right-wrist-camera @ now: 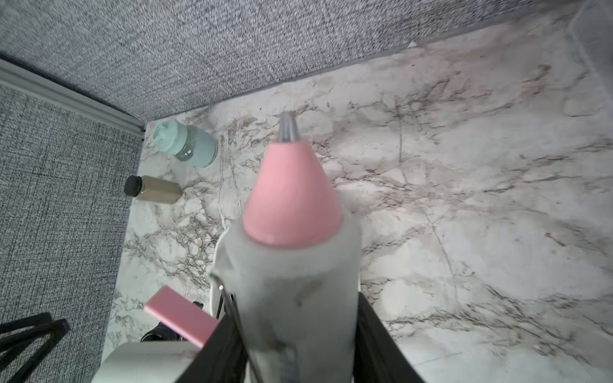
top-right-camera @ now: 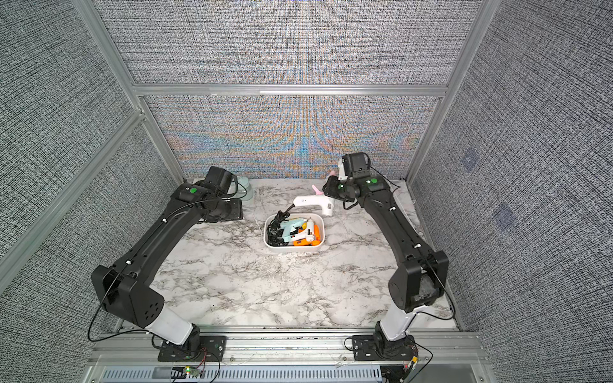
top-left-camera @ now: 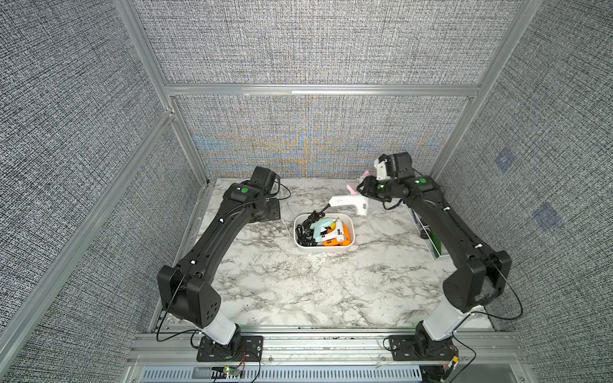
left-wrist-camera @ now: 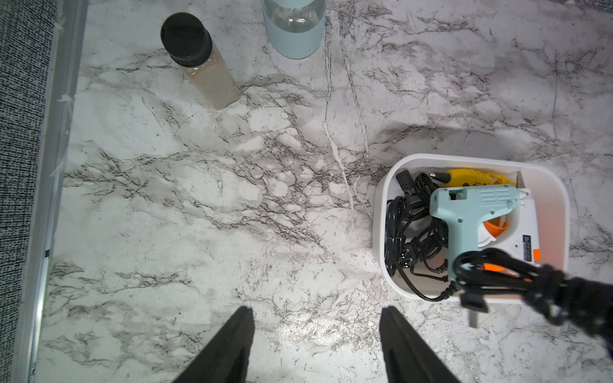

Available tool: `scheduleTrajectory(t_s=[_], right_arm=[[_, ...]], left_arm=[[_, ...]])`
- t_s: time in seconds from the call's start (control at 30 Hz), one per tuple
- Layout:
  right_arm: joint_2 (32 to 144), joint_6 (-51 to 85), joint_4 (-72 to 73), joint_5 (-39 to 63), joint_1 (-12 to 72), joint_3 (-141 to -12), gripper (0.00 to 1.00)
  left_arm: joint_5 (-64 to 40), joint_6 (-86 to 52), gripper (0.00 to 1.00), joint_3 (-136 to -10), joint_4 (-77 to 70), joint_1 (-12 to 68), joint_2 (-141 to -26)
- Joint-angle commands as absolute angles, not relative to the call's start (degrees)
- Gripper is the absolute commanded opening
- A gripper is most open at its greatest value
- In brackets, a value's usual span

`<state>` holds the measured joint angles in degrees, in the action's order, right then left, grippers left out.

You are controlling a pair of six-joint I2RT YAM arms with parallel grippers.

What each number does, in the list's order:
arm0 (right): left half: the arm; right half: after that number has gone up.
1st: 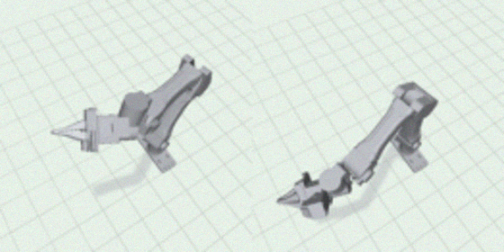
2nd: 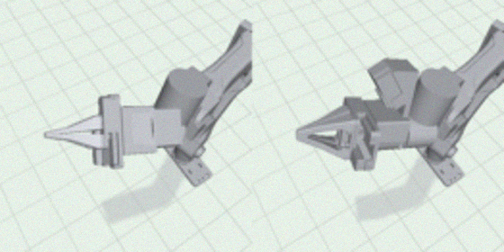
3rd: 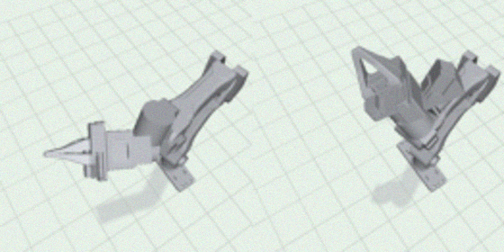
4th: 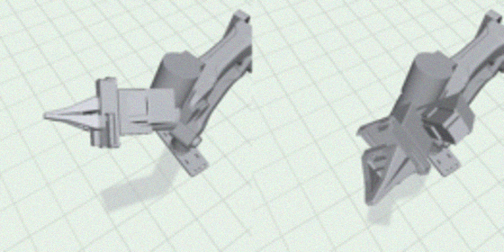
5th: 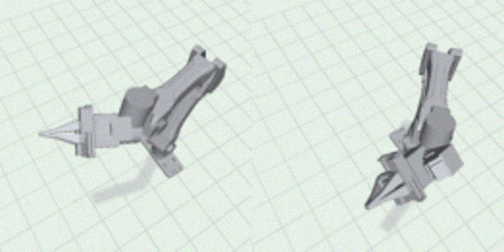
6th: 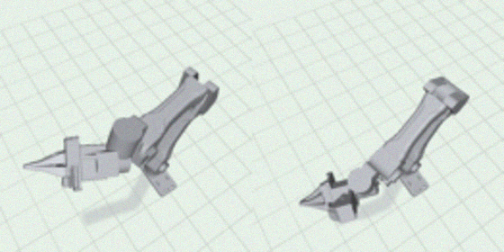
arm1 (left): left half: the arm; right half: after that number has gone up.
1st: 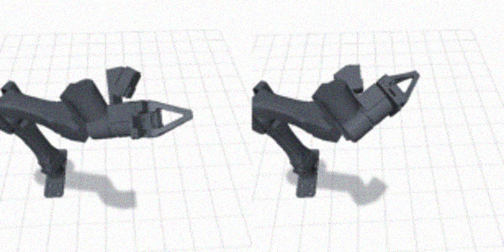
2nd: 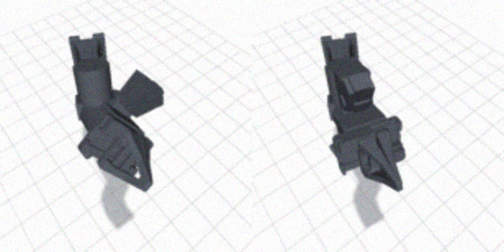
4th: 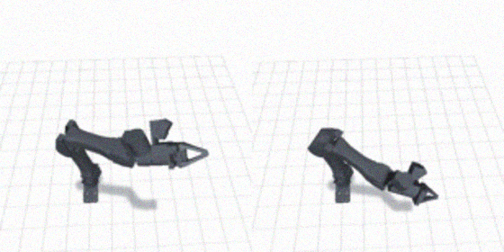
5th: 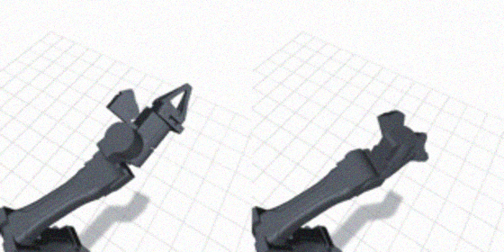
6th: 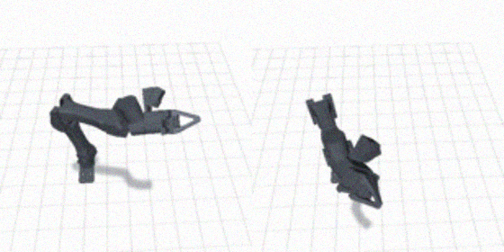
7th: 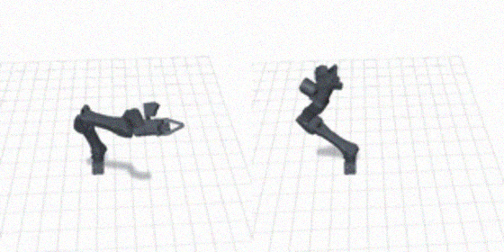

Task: Put the hot melt glue gun into the storage box
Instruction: Place the hot melt adhesive gun in the storage box.

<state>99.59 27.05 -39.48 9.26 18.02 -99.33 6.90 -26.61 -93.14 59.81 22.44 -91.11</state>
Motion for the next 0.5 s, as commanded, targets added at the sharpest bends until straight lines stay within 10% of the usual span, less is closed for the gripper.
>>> scheduleTrajectory(t_s=[0.0,0.47], right_arm=[[102.8,27.3,-38.0,6.0,19.8,-100.7,0.22],[112.8,28.5,-41.8,-3.4,24.2,-103.2,0.22]], left_arm=[[6.9,-26.8,0.66,-92.6,59.5,22.1,-90.2],[-4.7,-31.1,0.61,-84.4,53.0,22.1,-89.8]])
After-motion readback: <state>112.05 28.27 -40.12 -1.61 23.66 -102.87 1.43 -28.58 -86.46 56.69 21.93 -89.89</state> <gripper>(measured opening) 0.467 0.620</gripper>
